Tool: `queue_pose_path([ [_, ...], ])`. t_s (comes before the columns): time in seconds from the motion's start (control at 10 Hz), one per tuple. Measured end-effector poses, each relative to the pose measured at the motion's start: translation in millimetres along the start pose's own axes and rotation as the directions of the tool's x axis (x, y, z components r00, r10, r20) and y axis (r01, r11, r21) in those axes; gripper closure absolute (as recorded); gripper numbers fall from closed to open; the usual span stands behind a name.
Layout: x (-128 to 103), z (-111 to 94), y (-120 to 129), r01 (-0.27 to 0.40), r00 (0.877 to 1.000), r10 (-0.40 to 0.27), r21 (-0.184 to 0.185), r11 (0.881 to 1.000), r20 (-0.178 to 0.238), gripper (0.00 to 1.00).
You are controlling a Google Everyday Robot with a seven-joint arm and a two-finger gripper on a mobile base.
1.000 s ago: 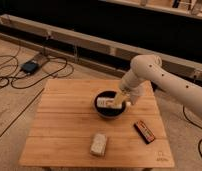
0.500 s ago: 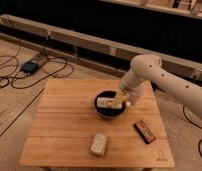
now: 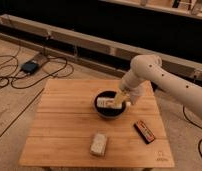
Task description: Place the eraser on the white sponge
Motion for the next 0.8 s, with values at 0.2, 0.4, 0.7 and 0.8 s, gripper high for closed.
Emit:
queue_pose_path([
  [0.2, 0.0, 0.0, 0.0, 0.0, 1.0, 0.0, 0.0, 1.0, 0.0, 0.2],
  [0.4, -0.4, -0.2, -0.1, 0.0, 1.0, 0.0, 0.0, 1.0, 0.0, 0.2],
  [0.7, -28.7, -6.5, -15.3, -0.037, 0.999, 0.037, -0.011, 0.999, 0.036, 0.2],
  [0.8, -41.2, -8.0, -22.7, -0.058, 0.997, 0.059, -0.018, 0.998, 0.051, 0.2],
])
